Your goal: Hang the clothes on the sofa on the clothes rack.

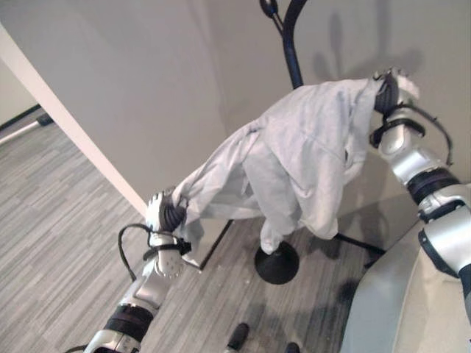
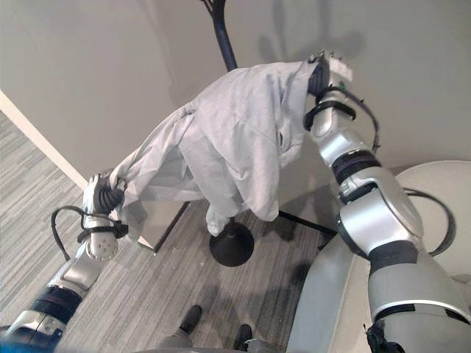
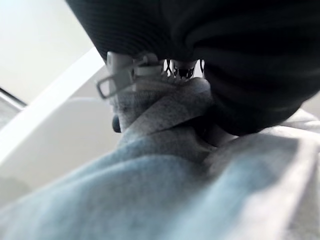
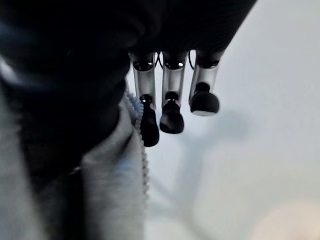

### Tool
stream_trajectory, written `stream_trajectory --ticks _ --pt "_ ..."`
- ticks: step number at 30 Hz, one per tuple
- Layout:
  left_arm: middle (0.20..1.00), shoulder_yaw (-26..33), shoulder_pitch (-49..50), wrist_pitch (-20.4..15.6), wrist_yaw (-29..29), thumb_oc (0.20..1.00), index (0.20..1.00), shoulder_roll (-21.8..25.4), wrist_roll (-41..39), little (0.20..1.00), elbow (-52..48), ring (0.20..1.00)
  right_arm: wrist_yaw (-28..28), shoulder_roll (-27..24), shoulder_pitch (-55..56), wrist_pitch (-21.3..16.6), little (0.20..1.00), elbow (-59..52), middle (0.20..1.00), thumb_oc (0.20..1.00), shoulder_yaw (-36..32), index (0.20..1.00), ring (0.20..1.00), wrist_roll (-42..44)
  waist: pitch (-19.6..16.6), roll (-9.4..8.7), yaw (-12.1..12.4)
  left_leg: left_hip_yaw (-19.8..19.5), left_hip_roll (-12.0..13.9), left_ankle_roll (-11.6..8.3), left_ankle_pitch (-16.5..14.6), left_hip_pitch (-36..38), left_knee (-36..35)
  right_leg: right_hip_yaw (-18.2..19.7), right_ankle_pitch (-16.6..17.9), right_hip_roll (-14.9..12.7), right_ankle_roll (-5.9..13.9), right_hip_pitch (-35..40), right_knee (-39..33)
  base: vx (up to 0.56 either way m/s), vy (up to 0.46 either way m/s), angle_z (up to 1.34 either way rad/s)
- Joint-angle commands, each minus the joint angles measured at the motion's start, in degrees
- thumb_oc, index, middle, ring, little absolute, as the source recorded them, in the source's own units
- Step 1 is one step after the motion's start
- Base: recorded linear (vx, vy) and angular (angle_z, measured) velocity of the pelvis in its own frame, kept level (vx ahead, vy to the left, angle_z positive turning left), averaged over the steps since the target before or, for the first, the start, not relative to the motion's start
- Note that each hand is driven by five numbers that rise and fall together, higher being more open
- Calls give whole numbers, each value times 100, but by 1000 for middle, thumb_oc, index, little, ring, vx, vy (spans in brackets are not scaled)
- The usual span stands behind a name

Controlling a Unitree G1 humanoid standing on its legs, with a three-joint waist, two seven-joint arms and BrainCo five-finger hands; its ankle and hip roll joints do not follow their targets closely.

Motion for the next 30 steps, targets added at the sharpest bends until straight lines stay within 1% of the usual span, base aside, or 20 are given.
stream_trajectory --ticks 1,2,4,6,8,9,11,14,17,21,22,30 --pt "200 376 -311 -22 -2 200 200 173 -478 200 206 200 79 -184 -180 -167 200 -301 200 200 -184 200 200 380 364 -584 -63 417 -196 69 547 1019 -429 197 651 -197 578 1718 -2218 -26 22 -6" --pt "200 113 -312 -51 -135 200 200 -60 -539 200 282 200 141 72 159 -260 200 -614 200 200 -276 200 200 524 410 -579 -140 467 -192 91 486 1037 -429 227 663 -202 570 1719 -2213 -27 13 -5" --pt "200 23 -307 -66 -187 200 200 -121 -547 200 236 200 160 135 261 -288 200 -714 200 200 -284 200 200 565 418 -585 -142 484 -189 100 467 1042 -429 238 665 -201 569 1720 -2213 -27 10 -6" --pt "200 -234 -239 -106 -432 200 200 -323 -623 200 -52 200 222 361 573 -373 200 -1049 200 200 -272 200 200 678 499 -591 -185 519 -193 130 417 1042 -429 267 702 -206 570 1697 -2211 -48 8 -13" --pt "200 -303 -193 -101 -510 200 200 -370 -658 200 -178 200 237 428 705 -388 200 -1189 200 200 -290 200 200 712 511 -591 -200 546 -189 142 381 1047 -429 287 707 -209 568 1693 -2212 -43 10 -5" --pt "1000 -370 -115 -144 -658 1000 1000 -464 -822 1000 -301 1000 293 546 885 -412 200 -1396 200 200 -272 200 200 755 529 -571 -236 594 -178 165 334 1065 -429 326 712 -207 564 1682 -2208 -49 28 -3" --pt "1000 -404 -73 -163 -728 1000 1000 -490 -876 1000 -384 1000 294 605 968 -433 200 -1482 200 200 -285 200 200 767 538 -562 -252 621 -178 175 316 1072 -429 348 722 -209 568 1683 -2209 -26 25 -5" --pt "1000 -455 166 -192 -980 1000 1000 -502 -1015 1000 -611 1000 299 761 1247 -449 200 -1730 200 200 -430 200 200 771 544 -493 -315 722 -173 220 205 1148 -429 397 745 -232 573 1722 -2218 -29 28 -5" --pt "1000 -448 209 -182 -993 1000 1000 -521 -1026 1000 -623 1000 259 766 1309 -443 200 -1739 200 200 -498 200 200 751 539 -480 -325 751 -171 226 190 1166 -429 400 756 -238 577 1744 -2232 -16 23 -6" --pt "1000 -403 377 -140 -1075 1000 1000 -591 -1044 1000 -663 1000 132 774 1664 -403 200 -1873 200 200 -777 200 200 639 514 -429 -366 894 -159 236 109 1223 -429 330 781 -296 603 1858 -2302 -3 10 5" --pt "1000 -403 400 -115 -1078 1000 1000 -624 -983 1000 -649 1000 98 780 1888 -394 200 -1928 200 200 -854 200 200 572 512 -395 -392 983 -155 229 77 1232 -429 277 791 -323 621 1877 -2313 -14 21 12" --pt "1000 -454 631 -31 -1136 1000 1000 -715 -808 1000 -482 1000 196 974 2745 -375 200 -2222 200 200 -855 200 200 445 437 -286 -446 1180 -183 261 -89 1316 -429 201 836 -400 659 2013 -2382 -9 21 9"
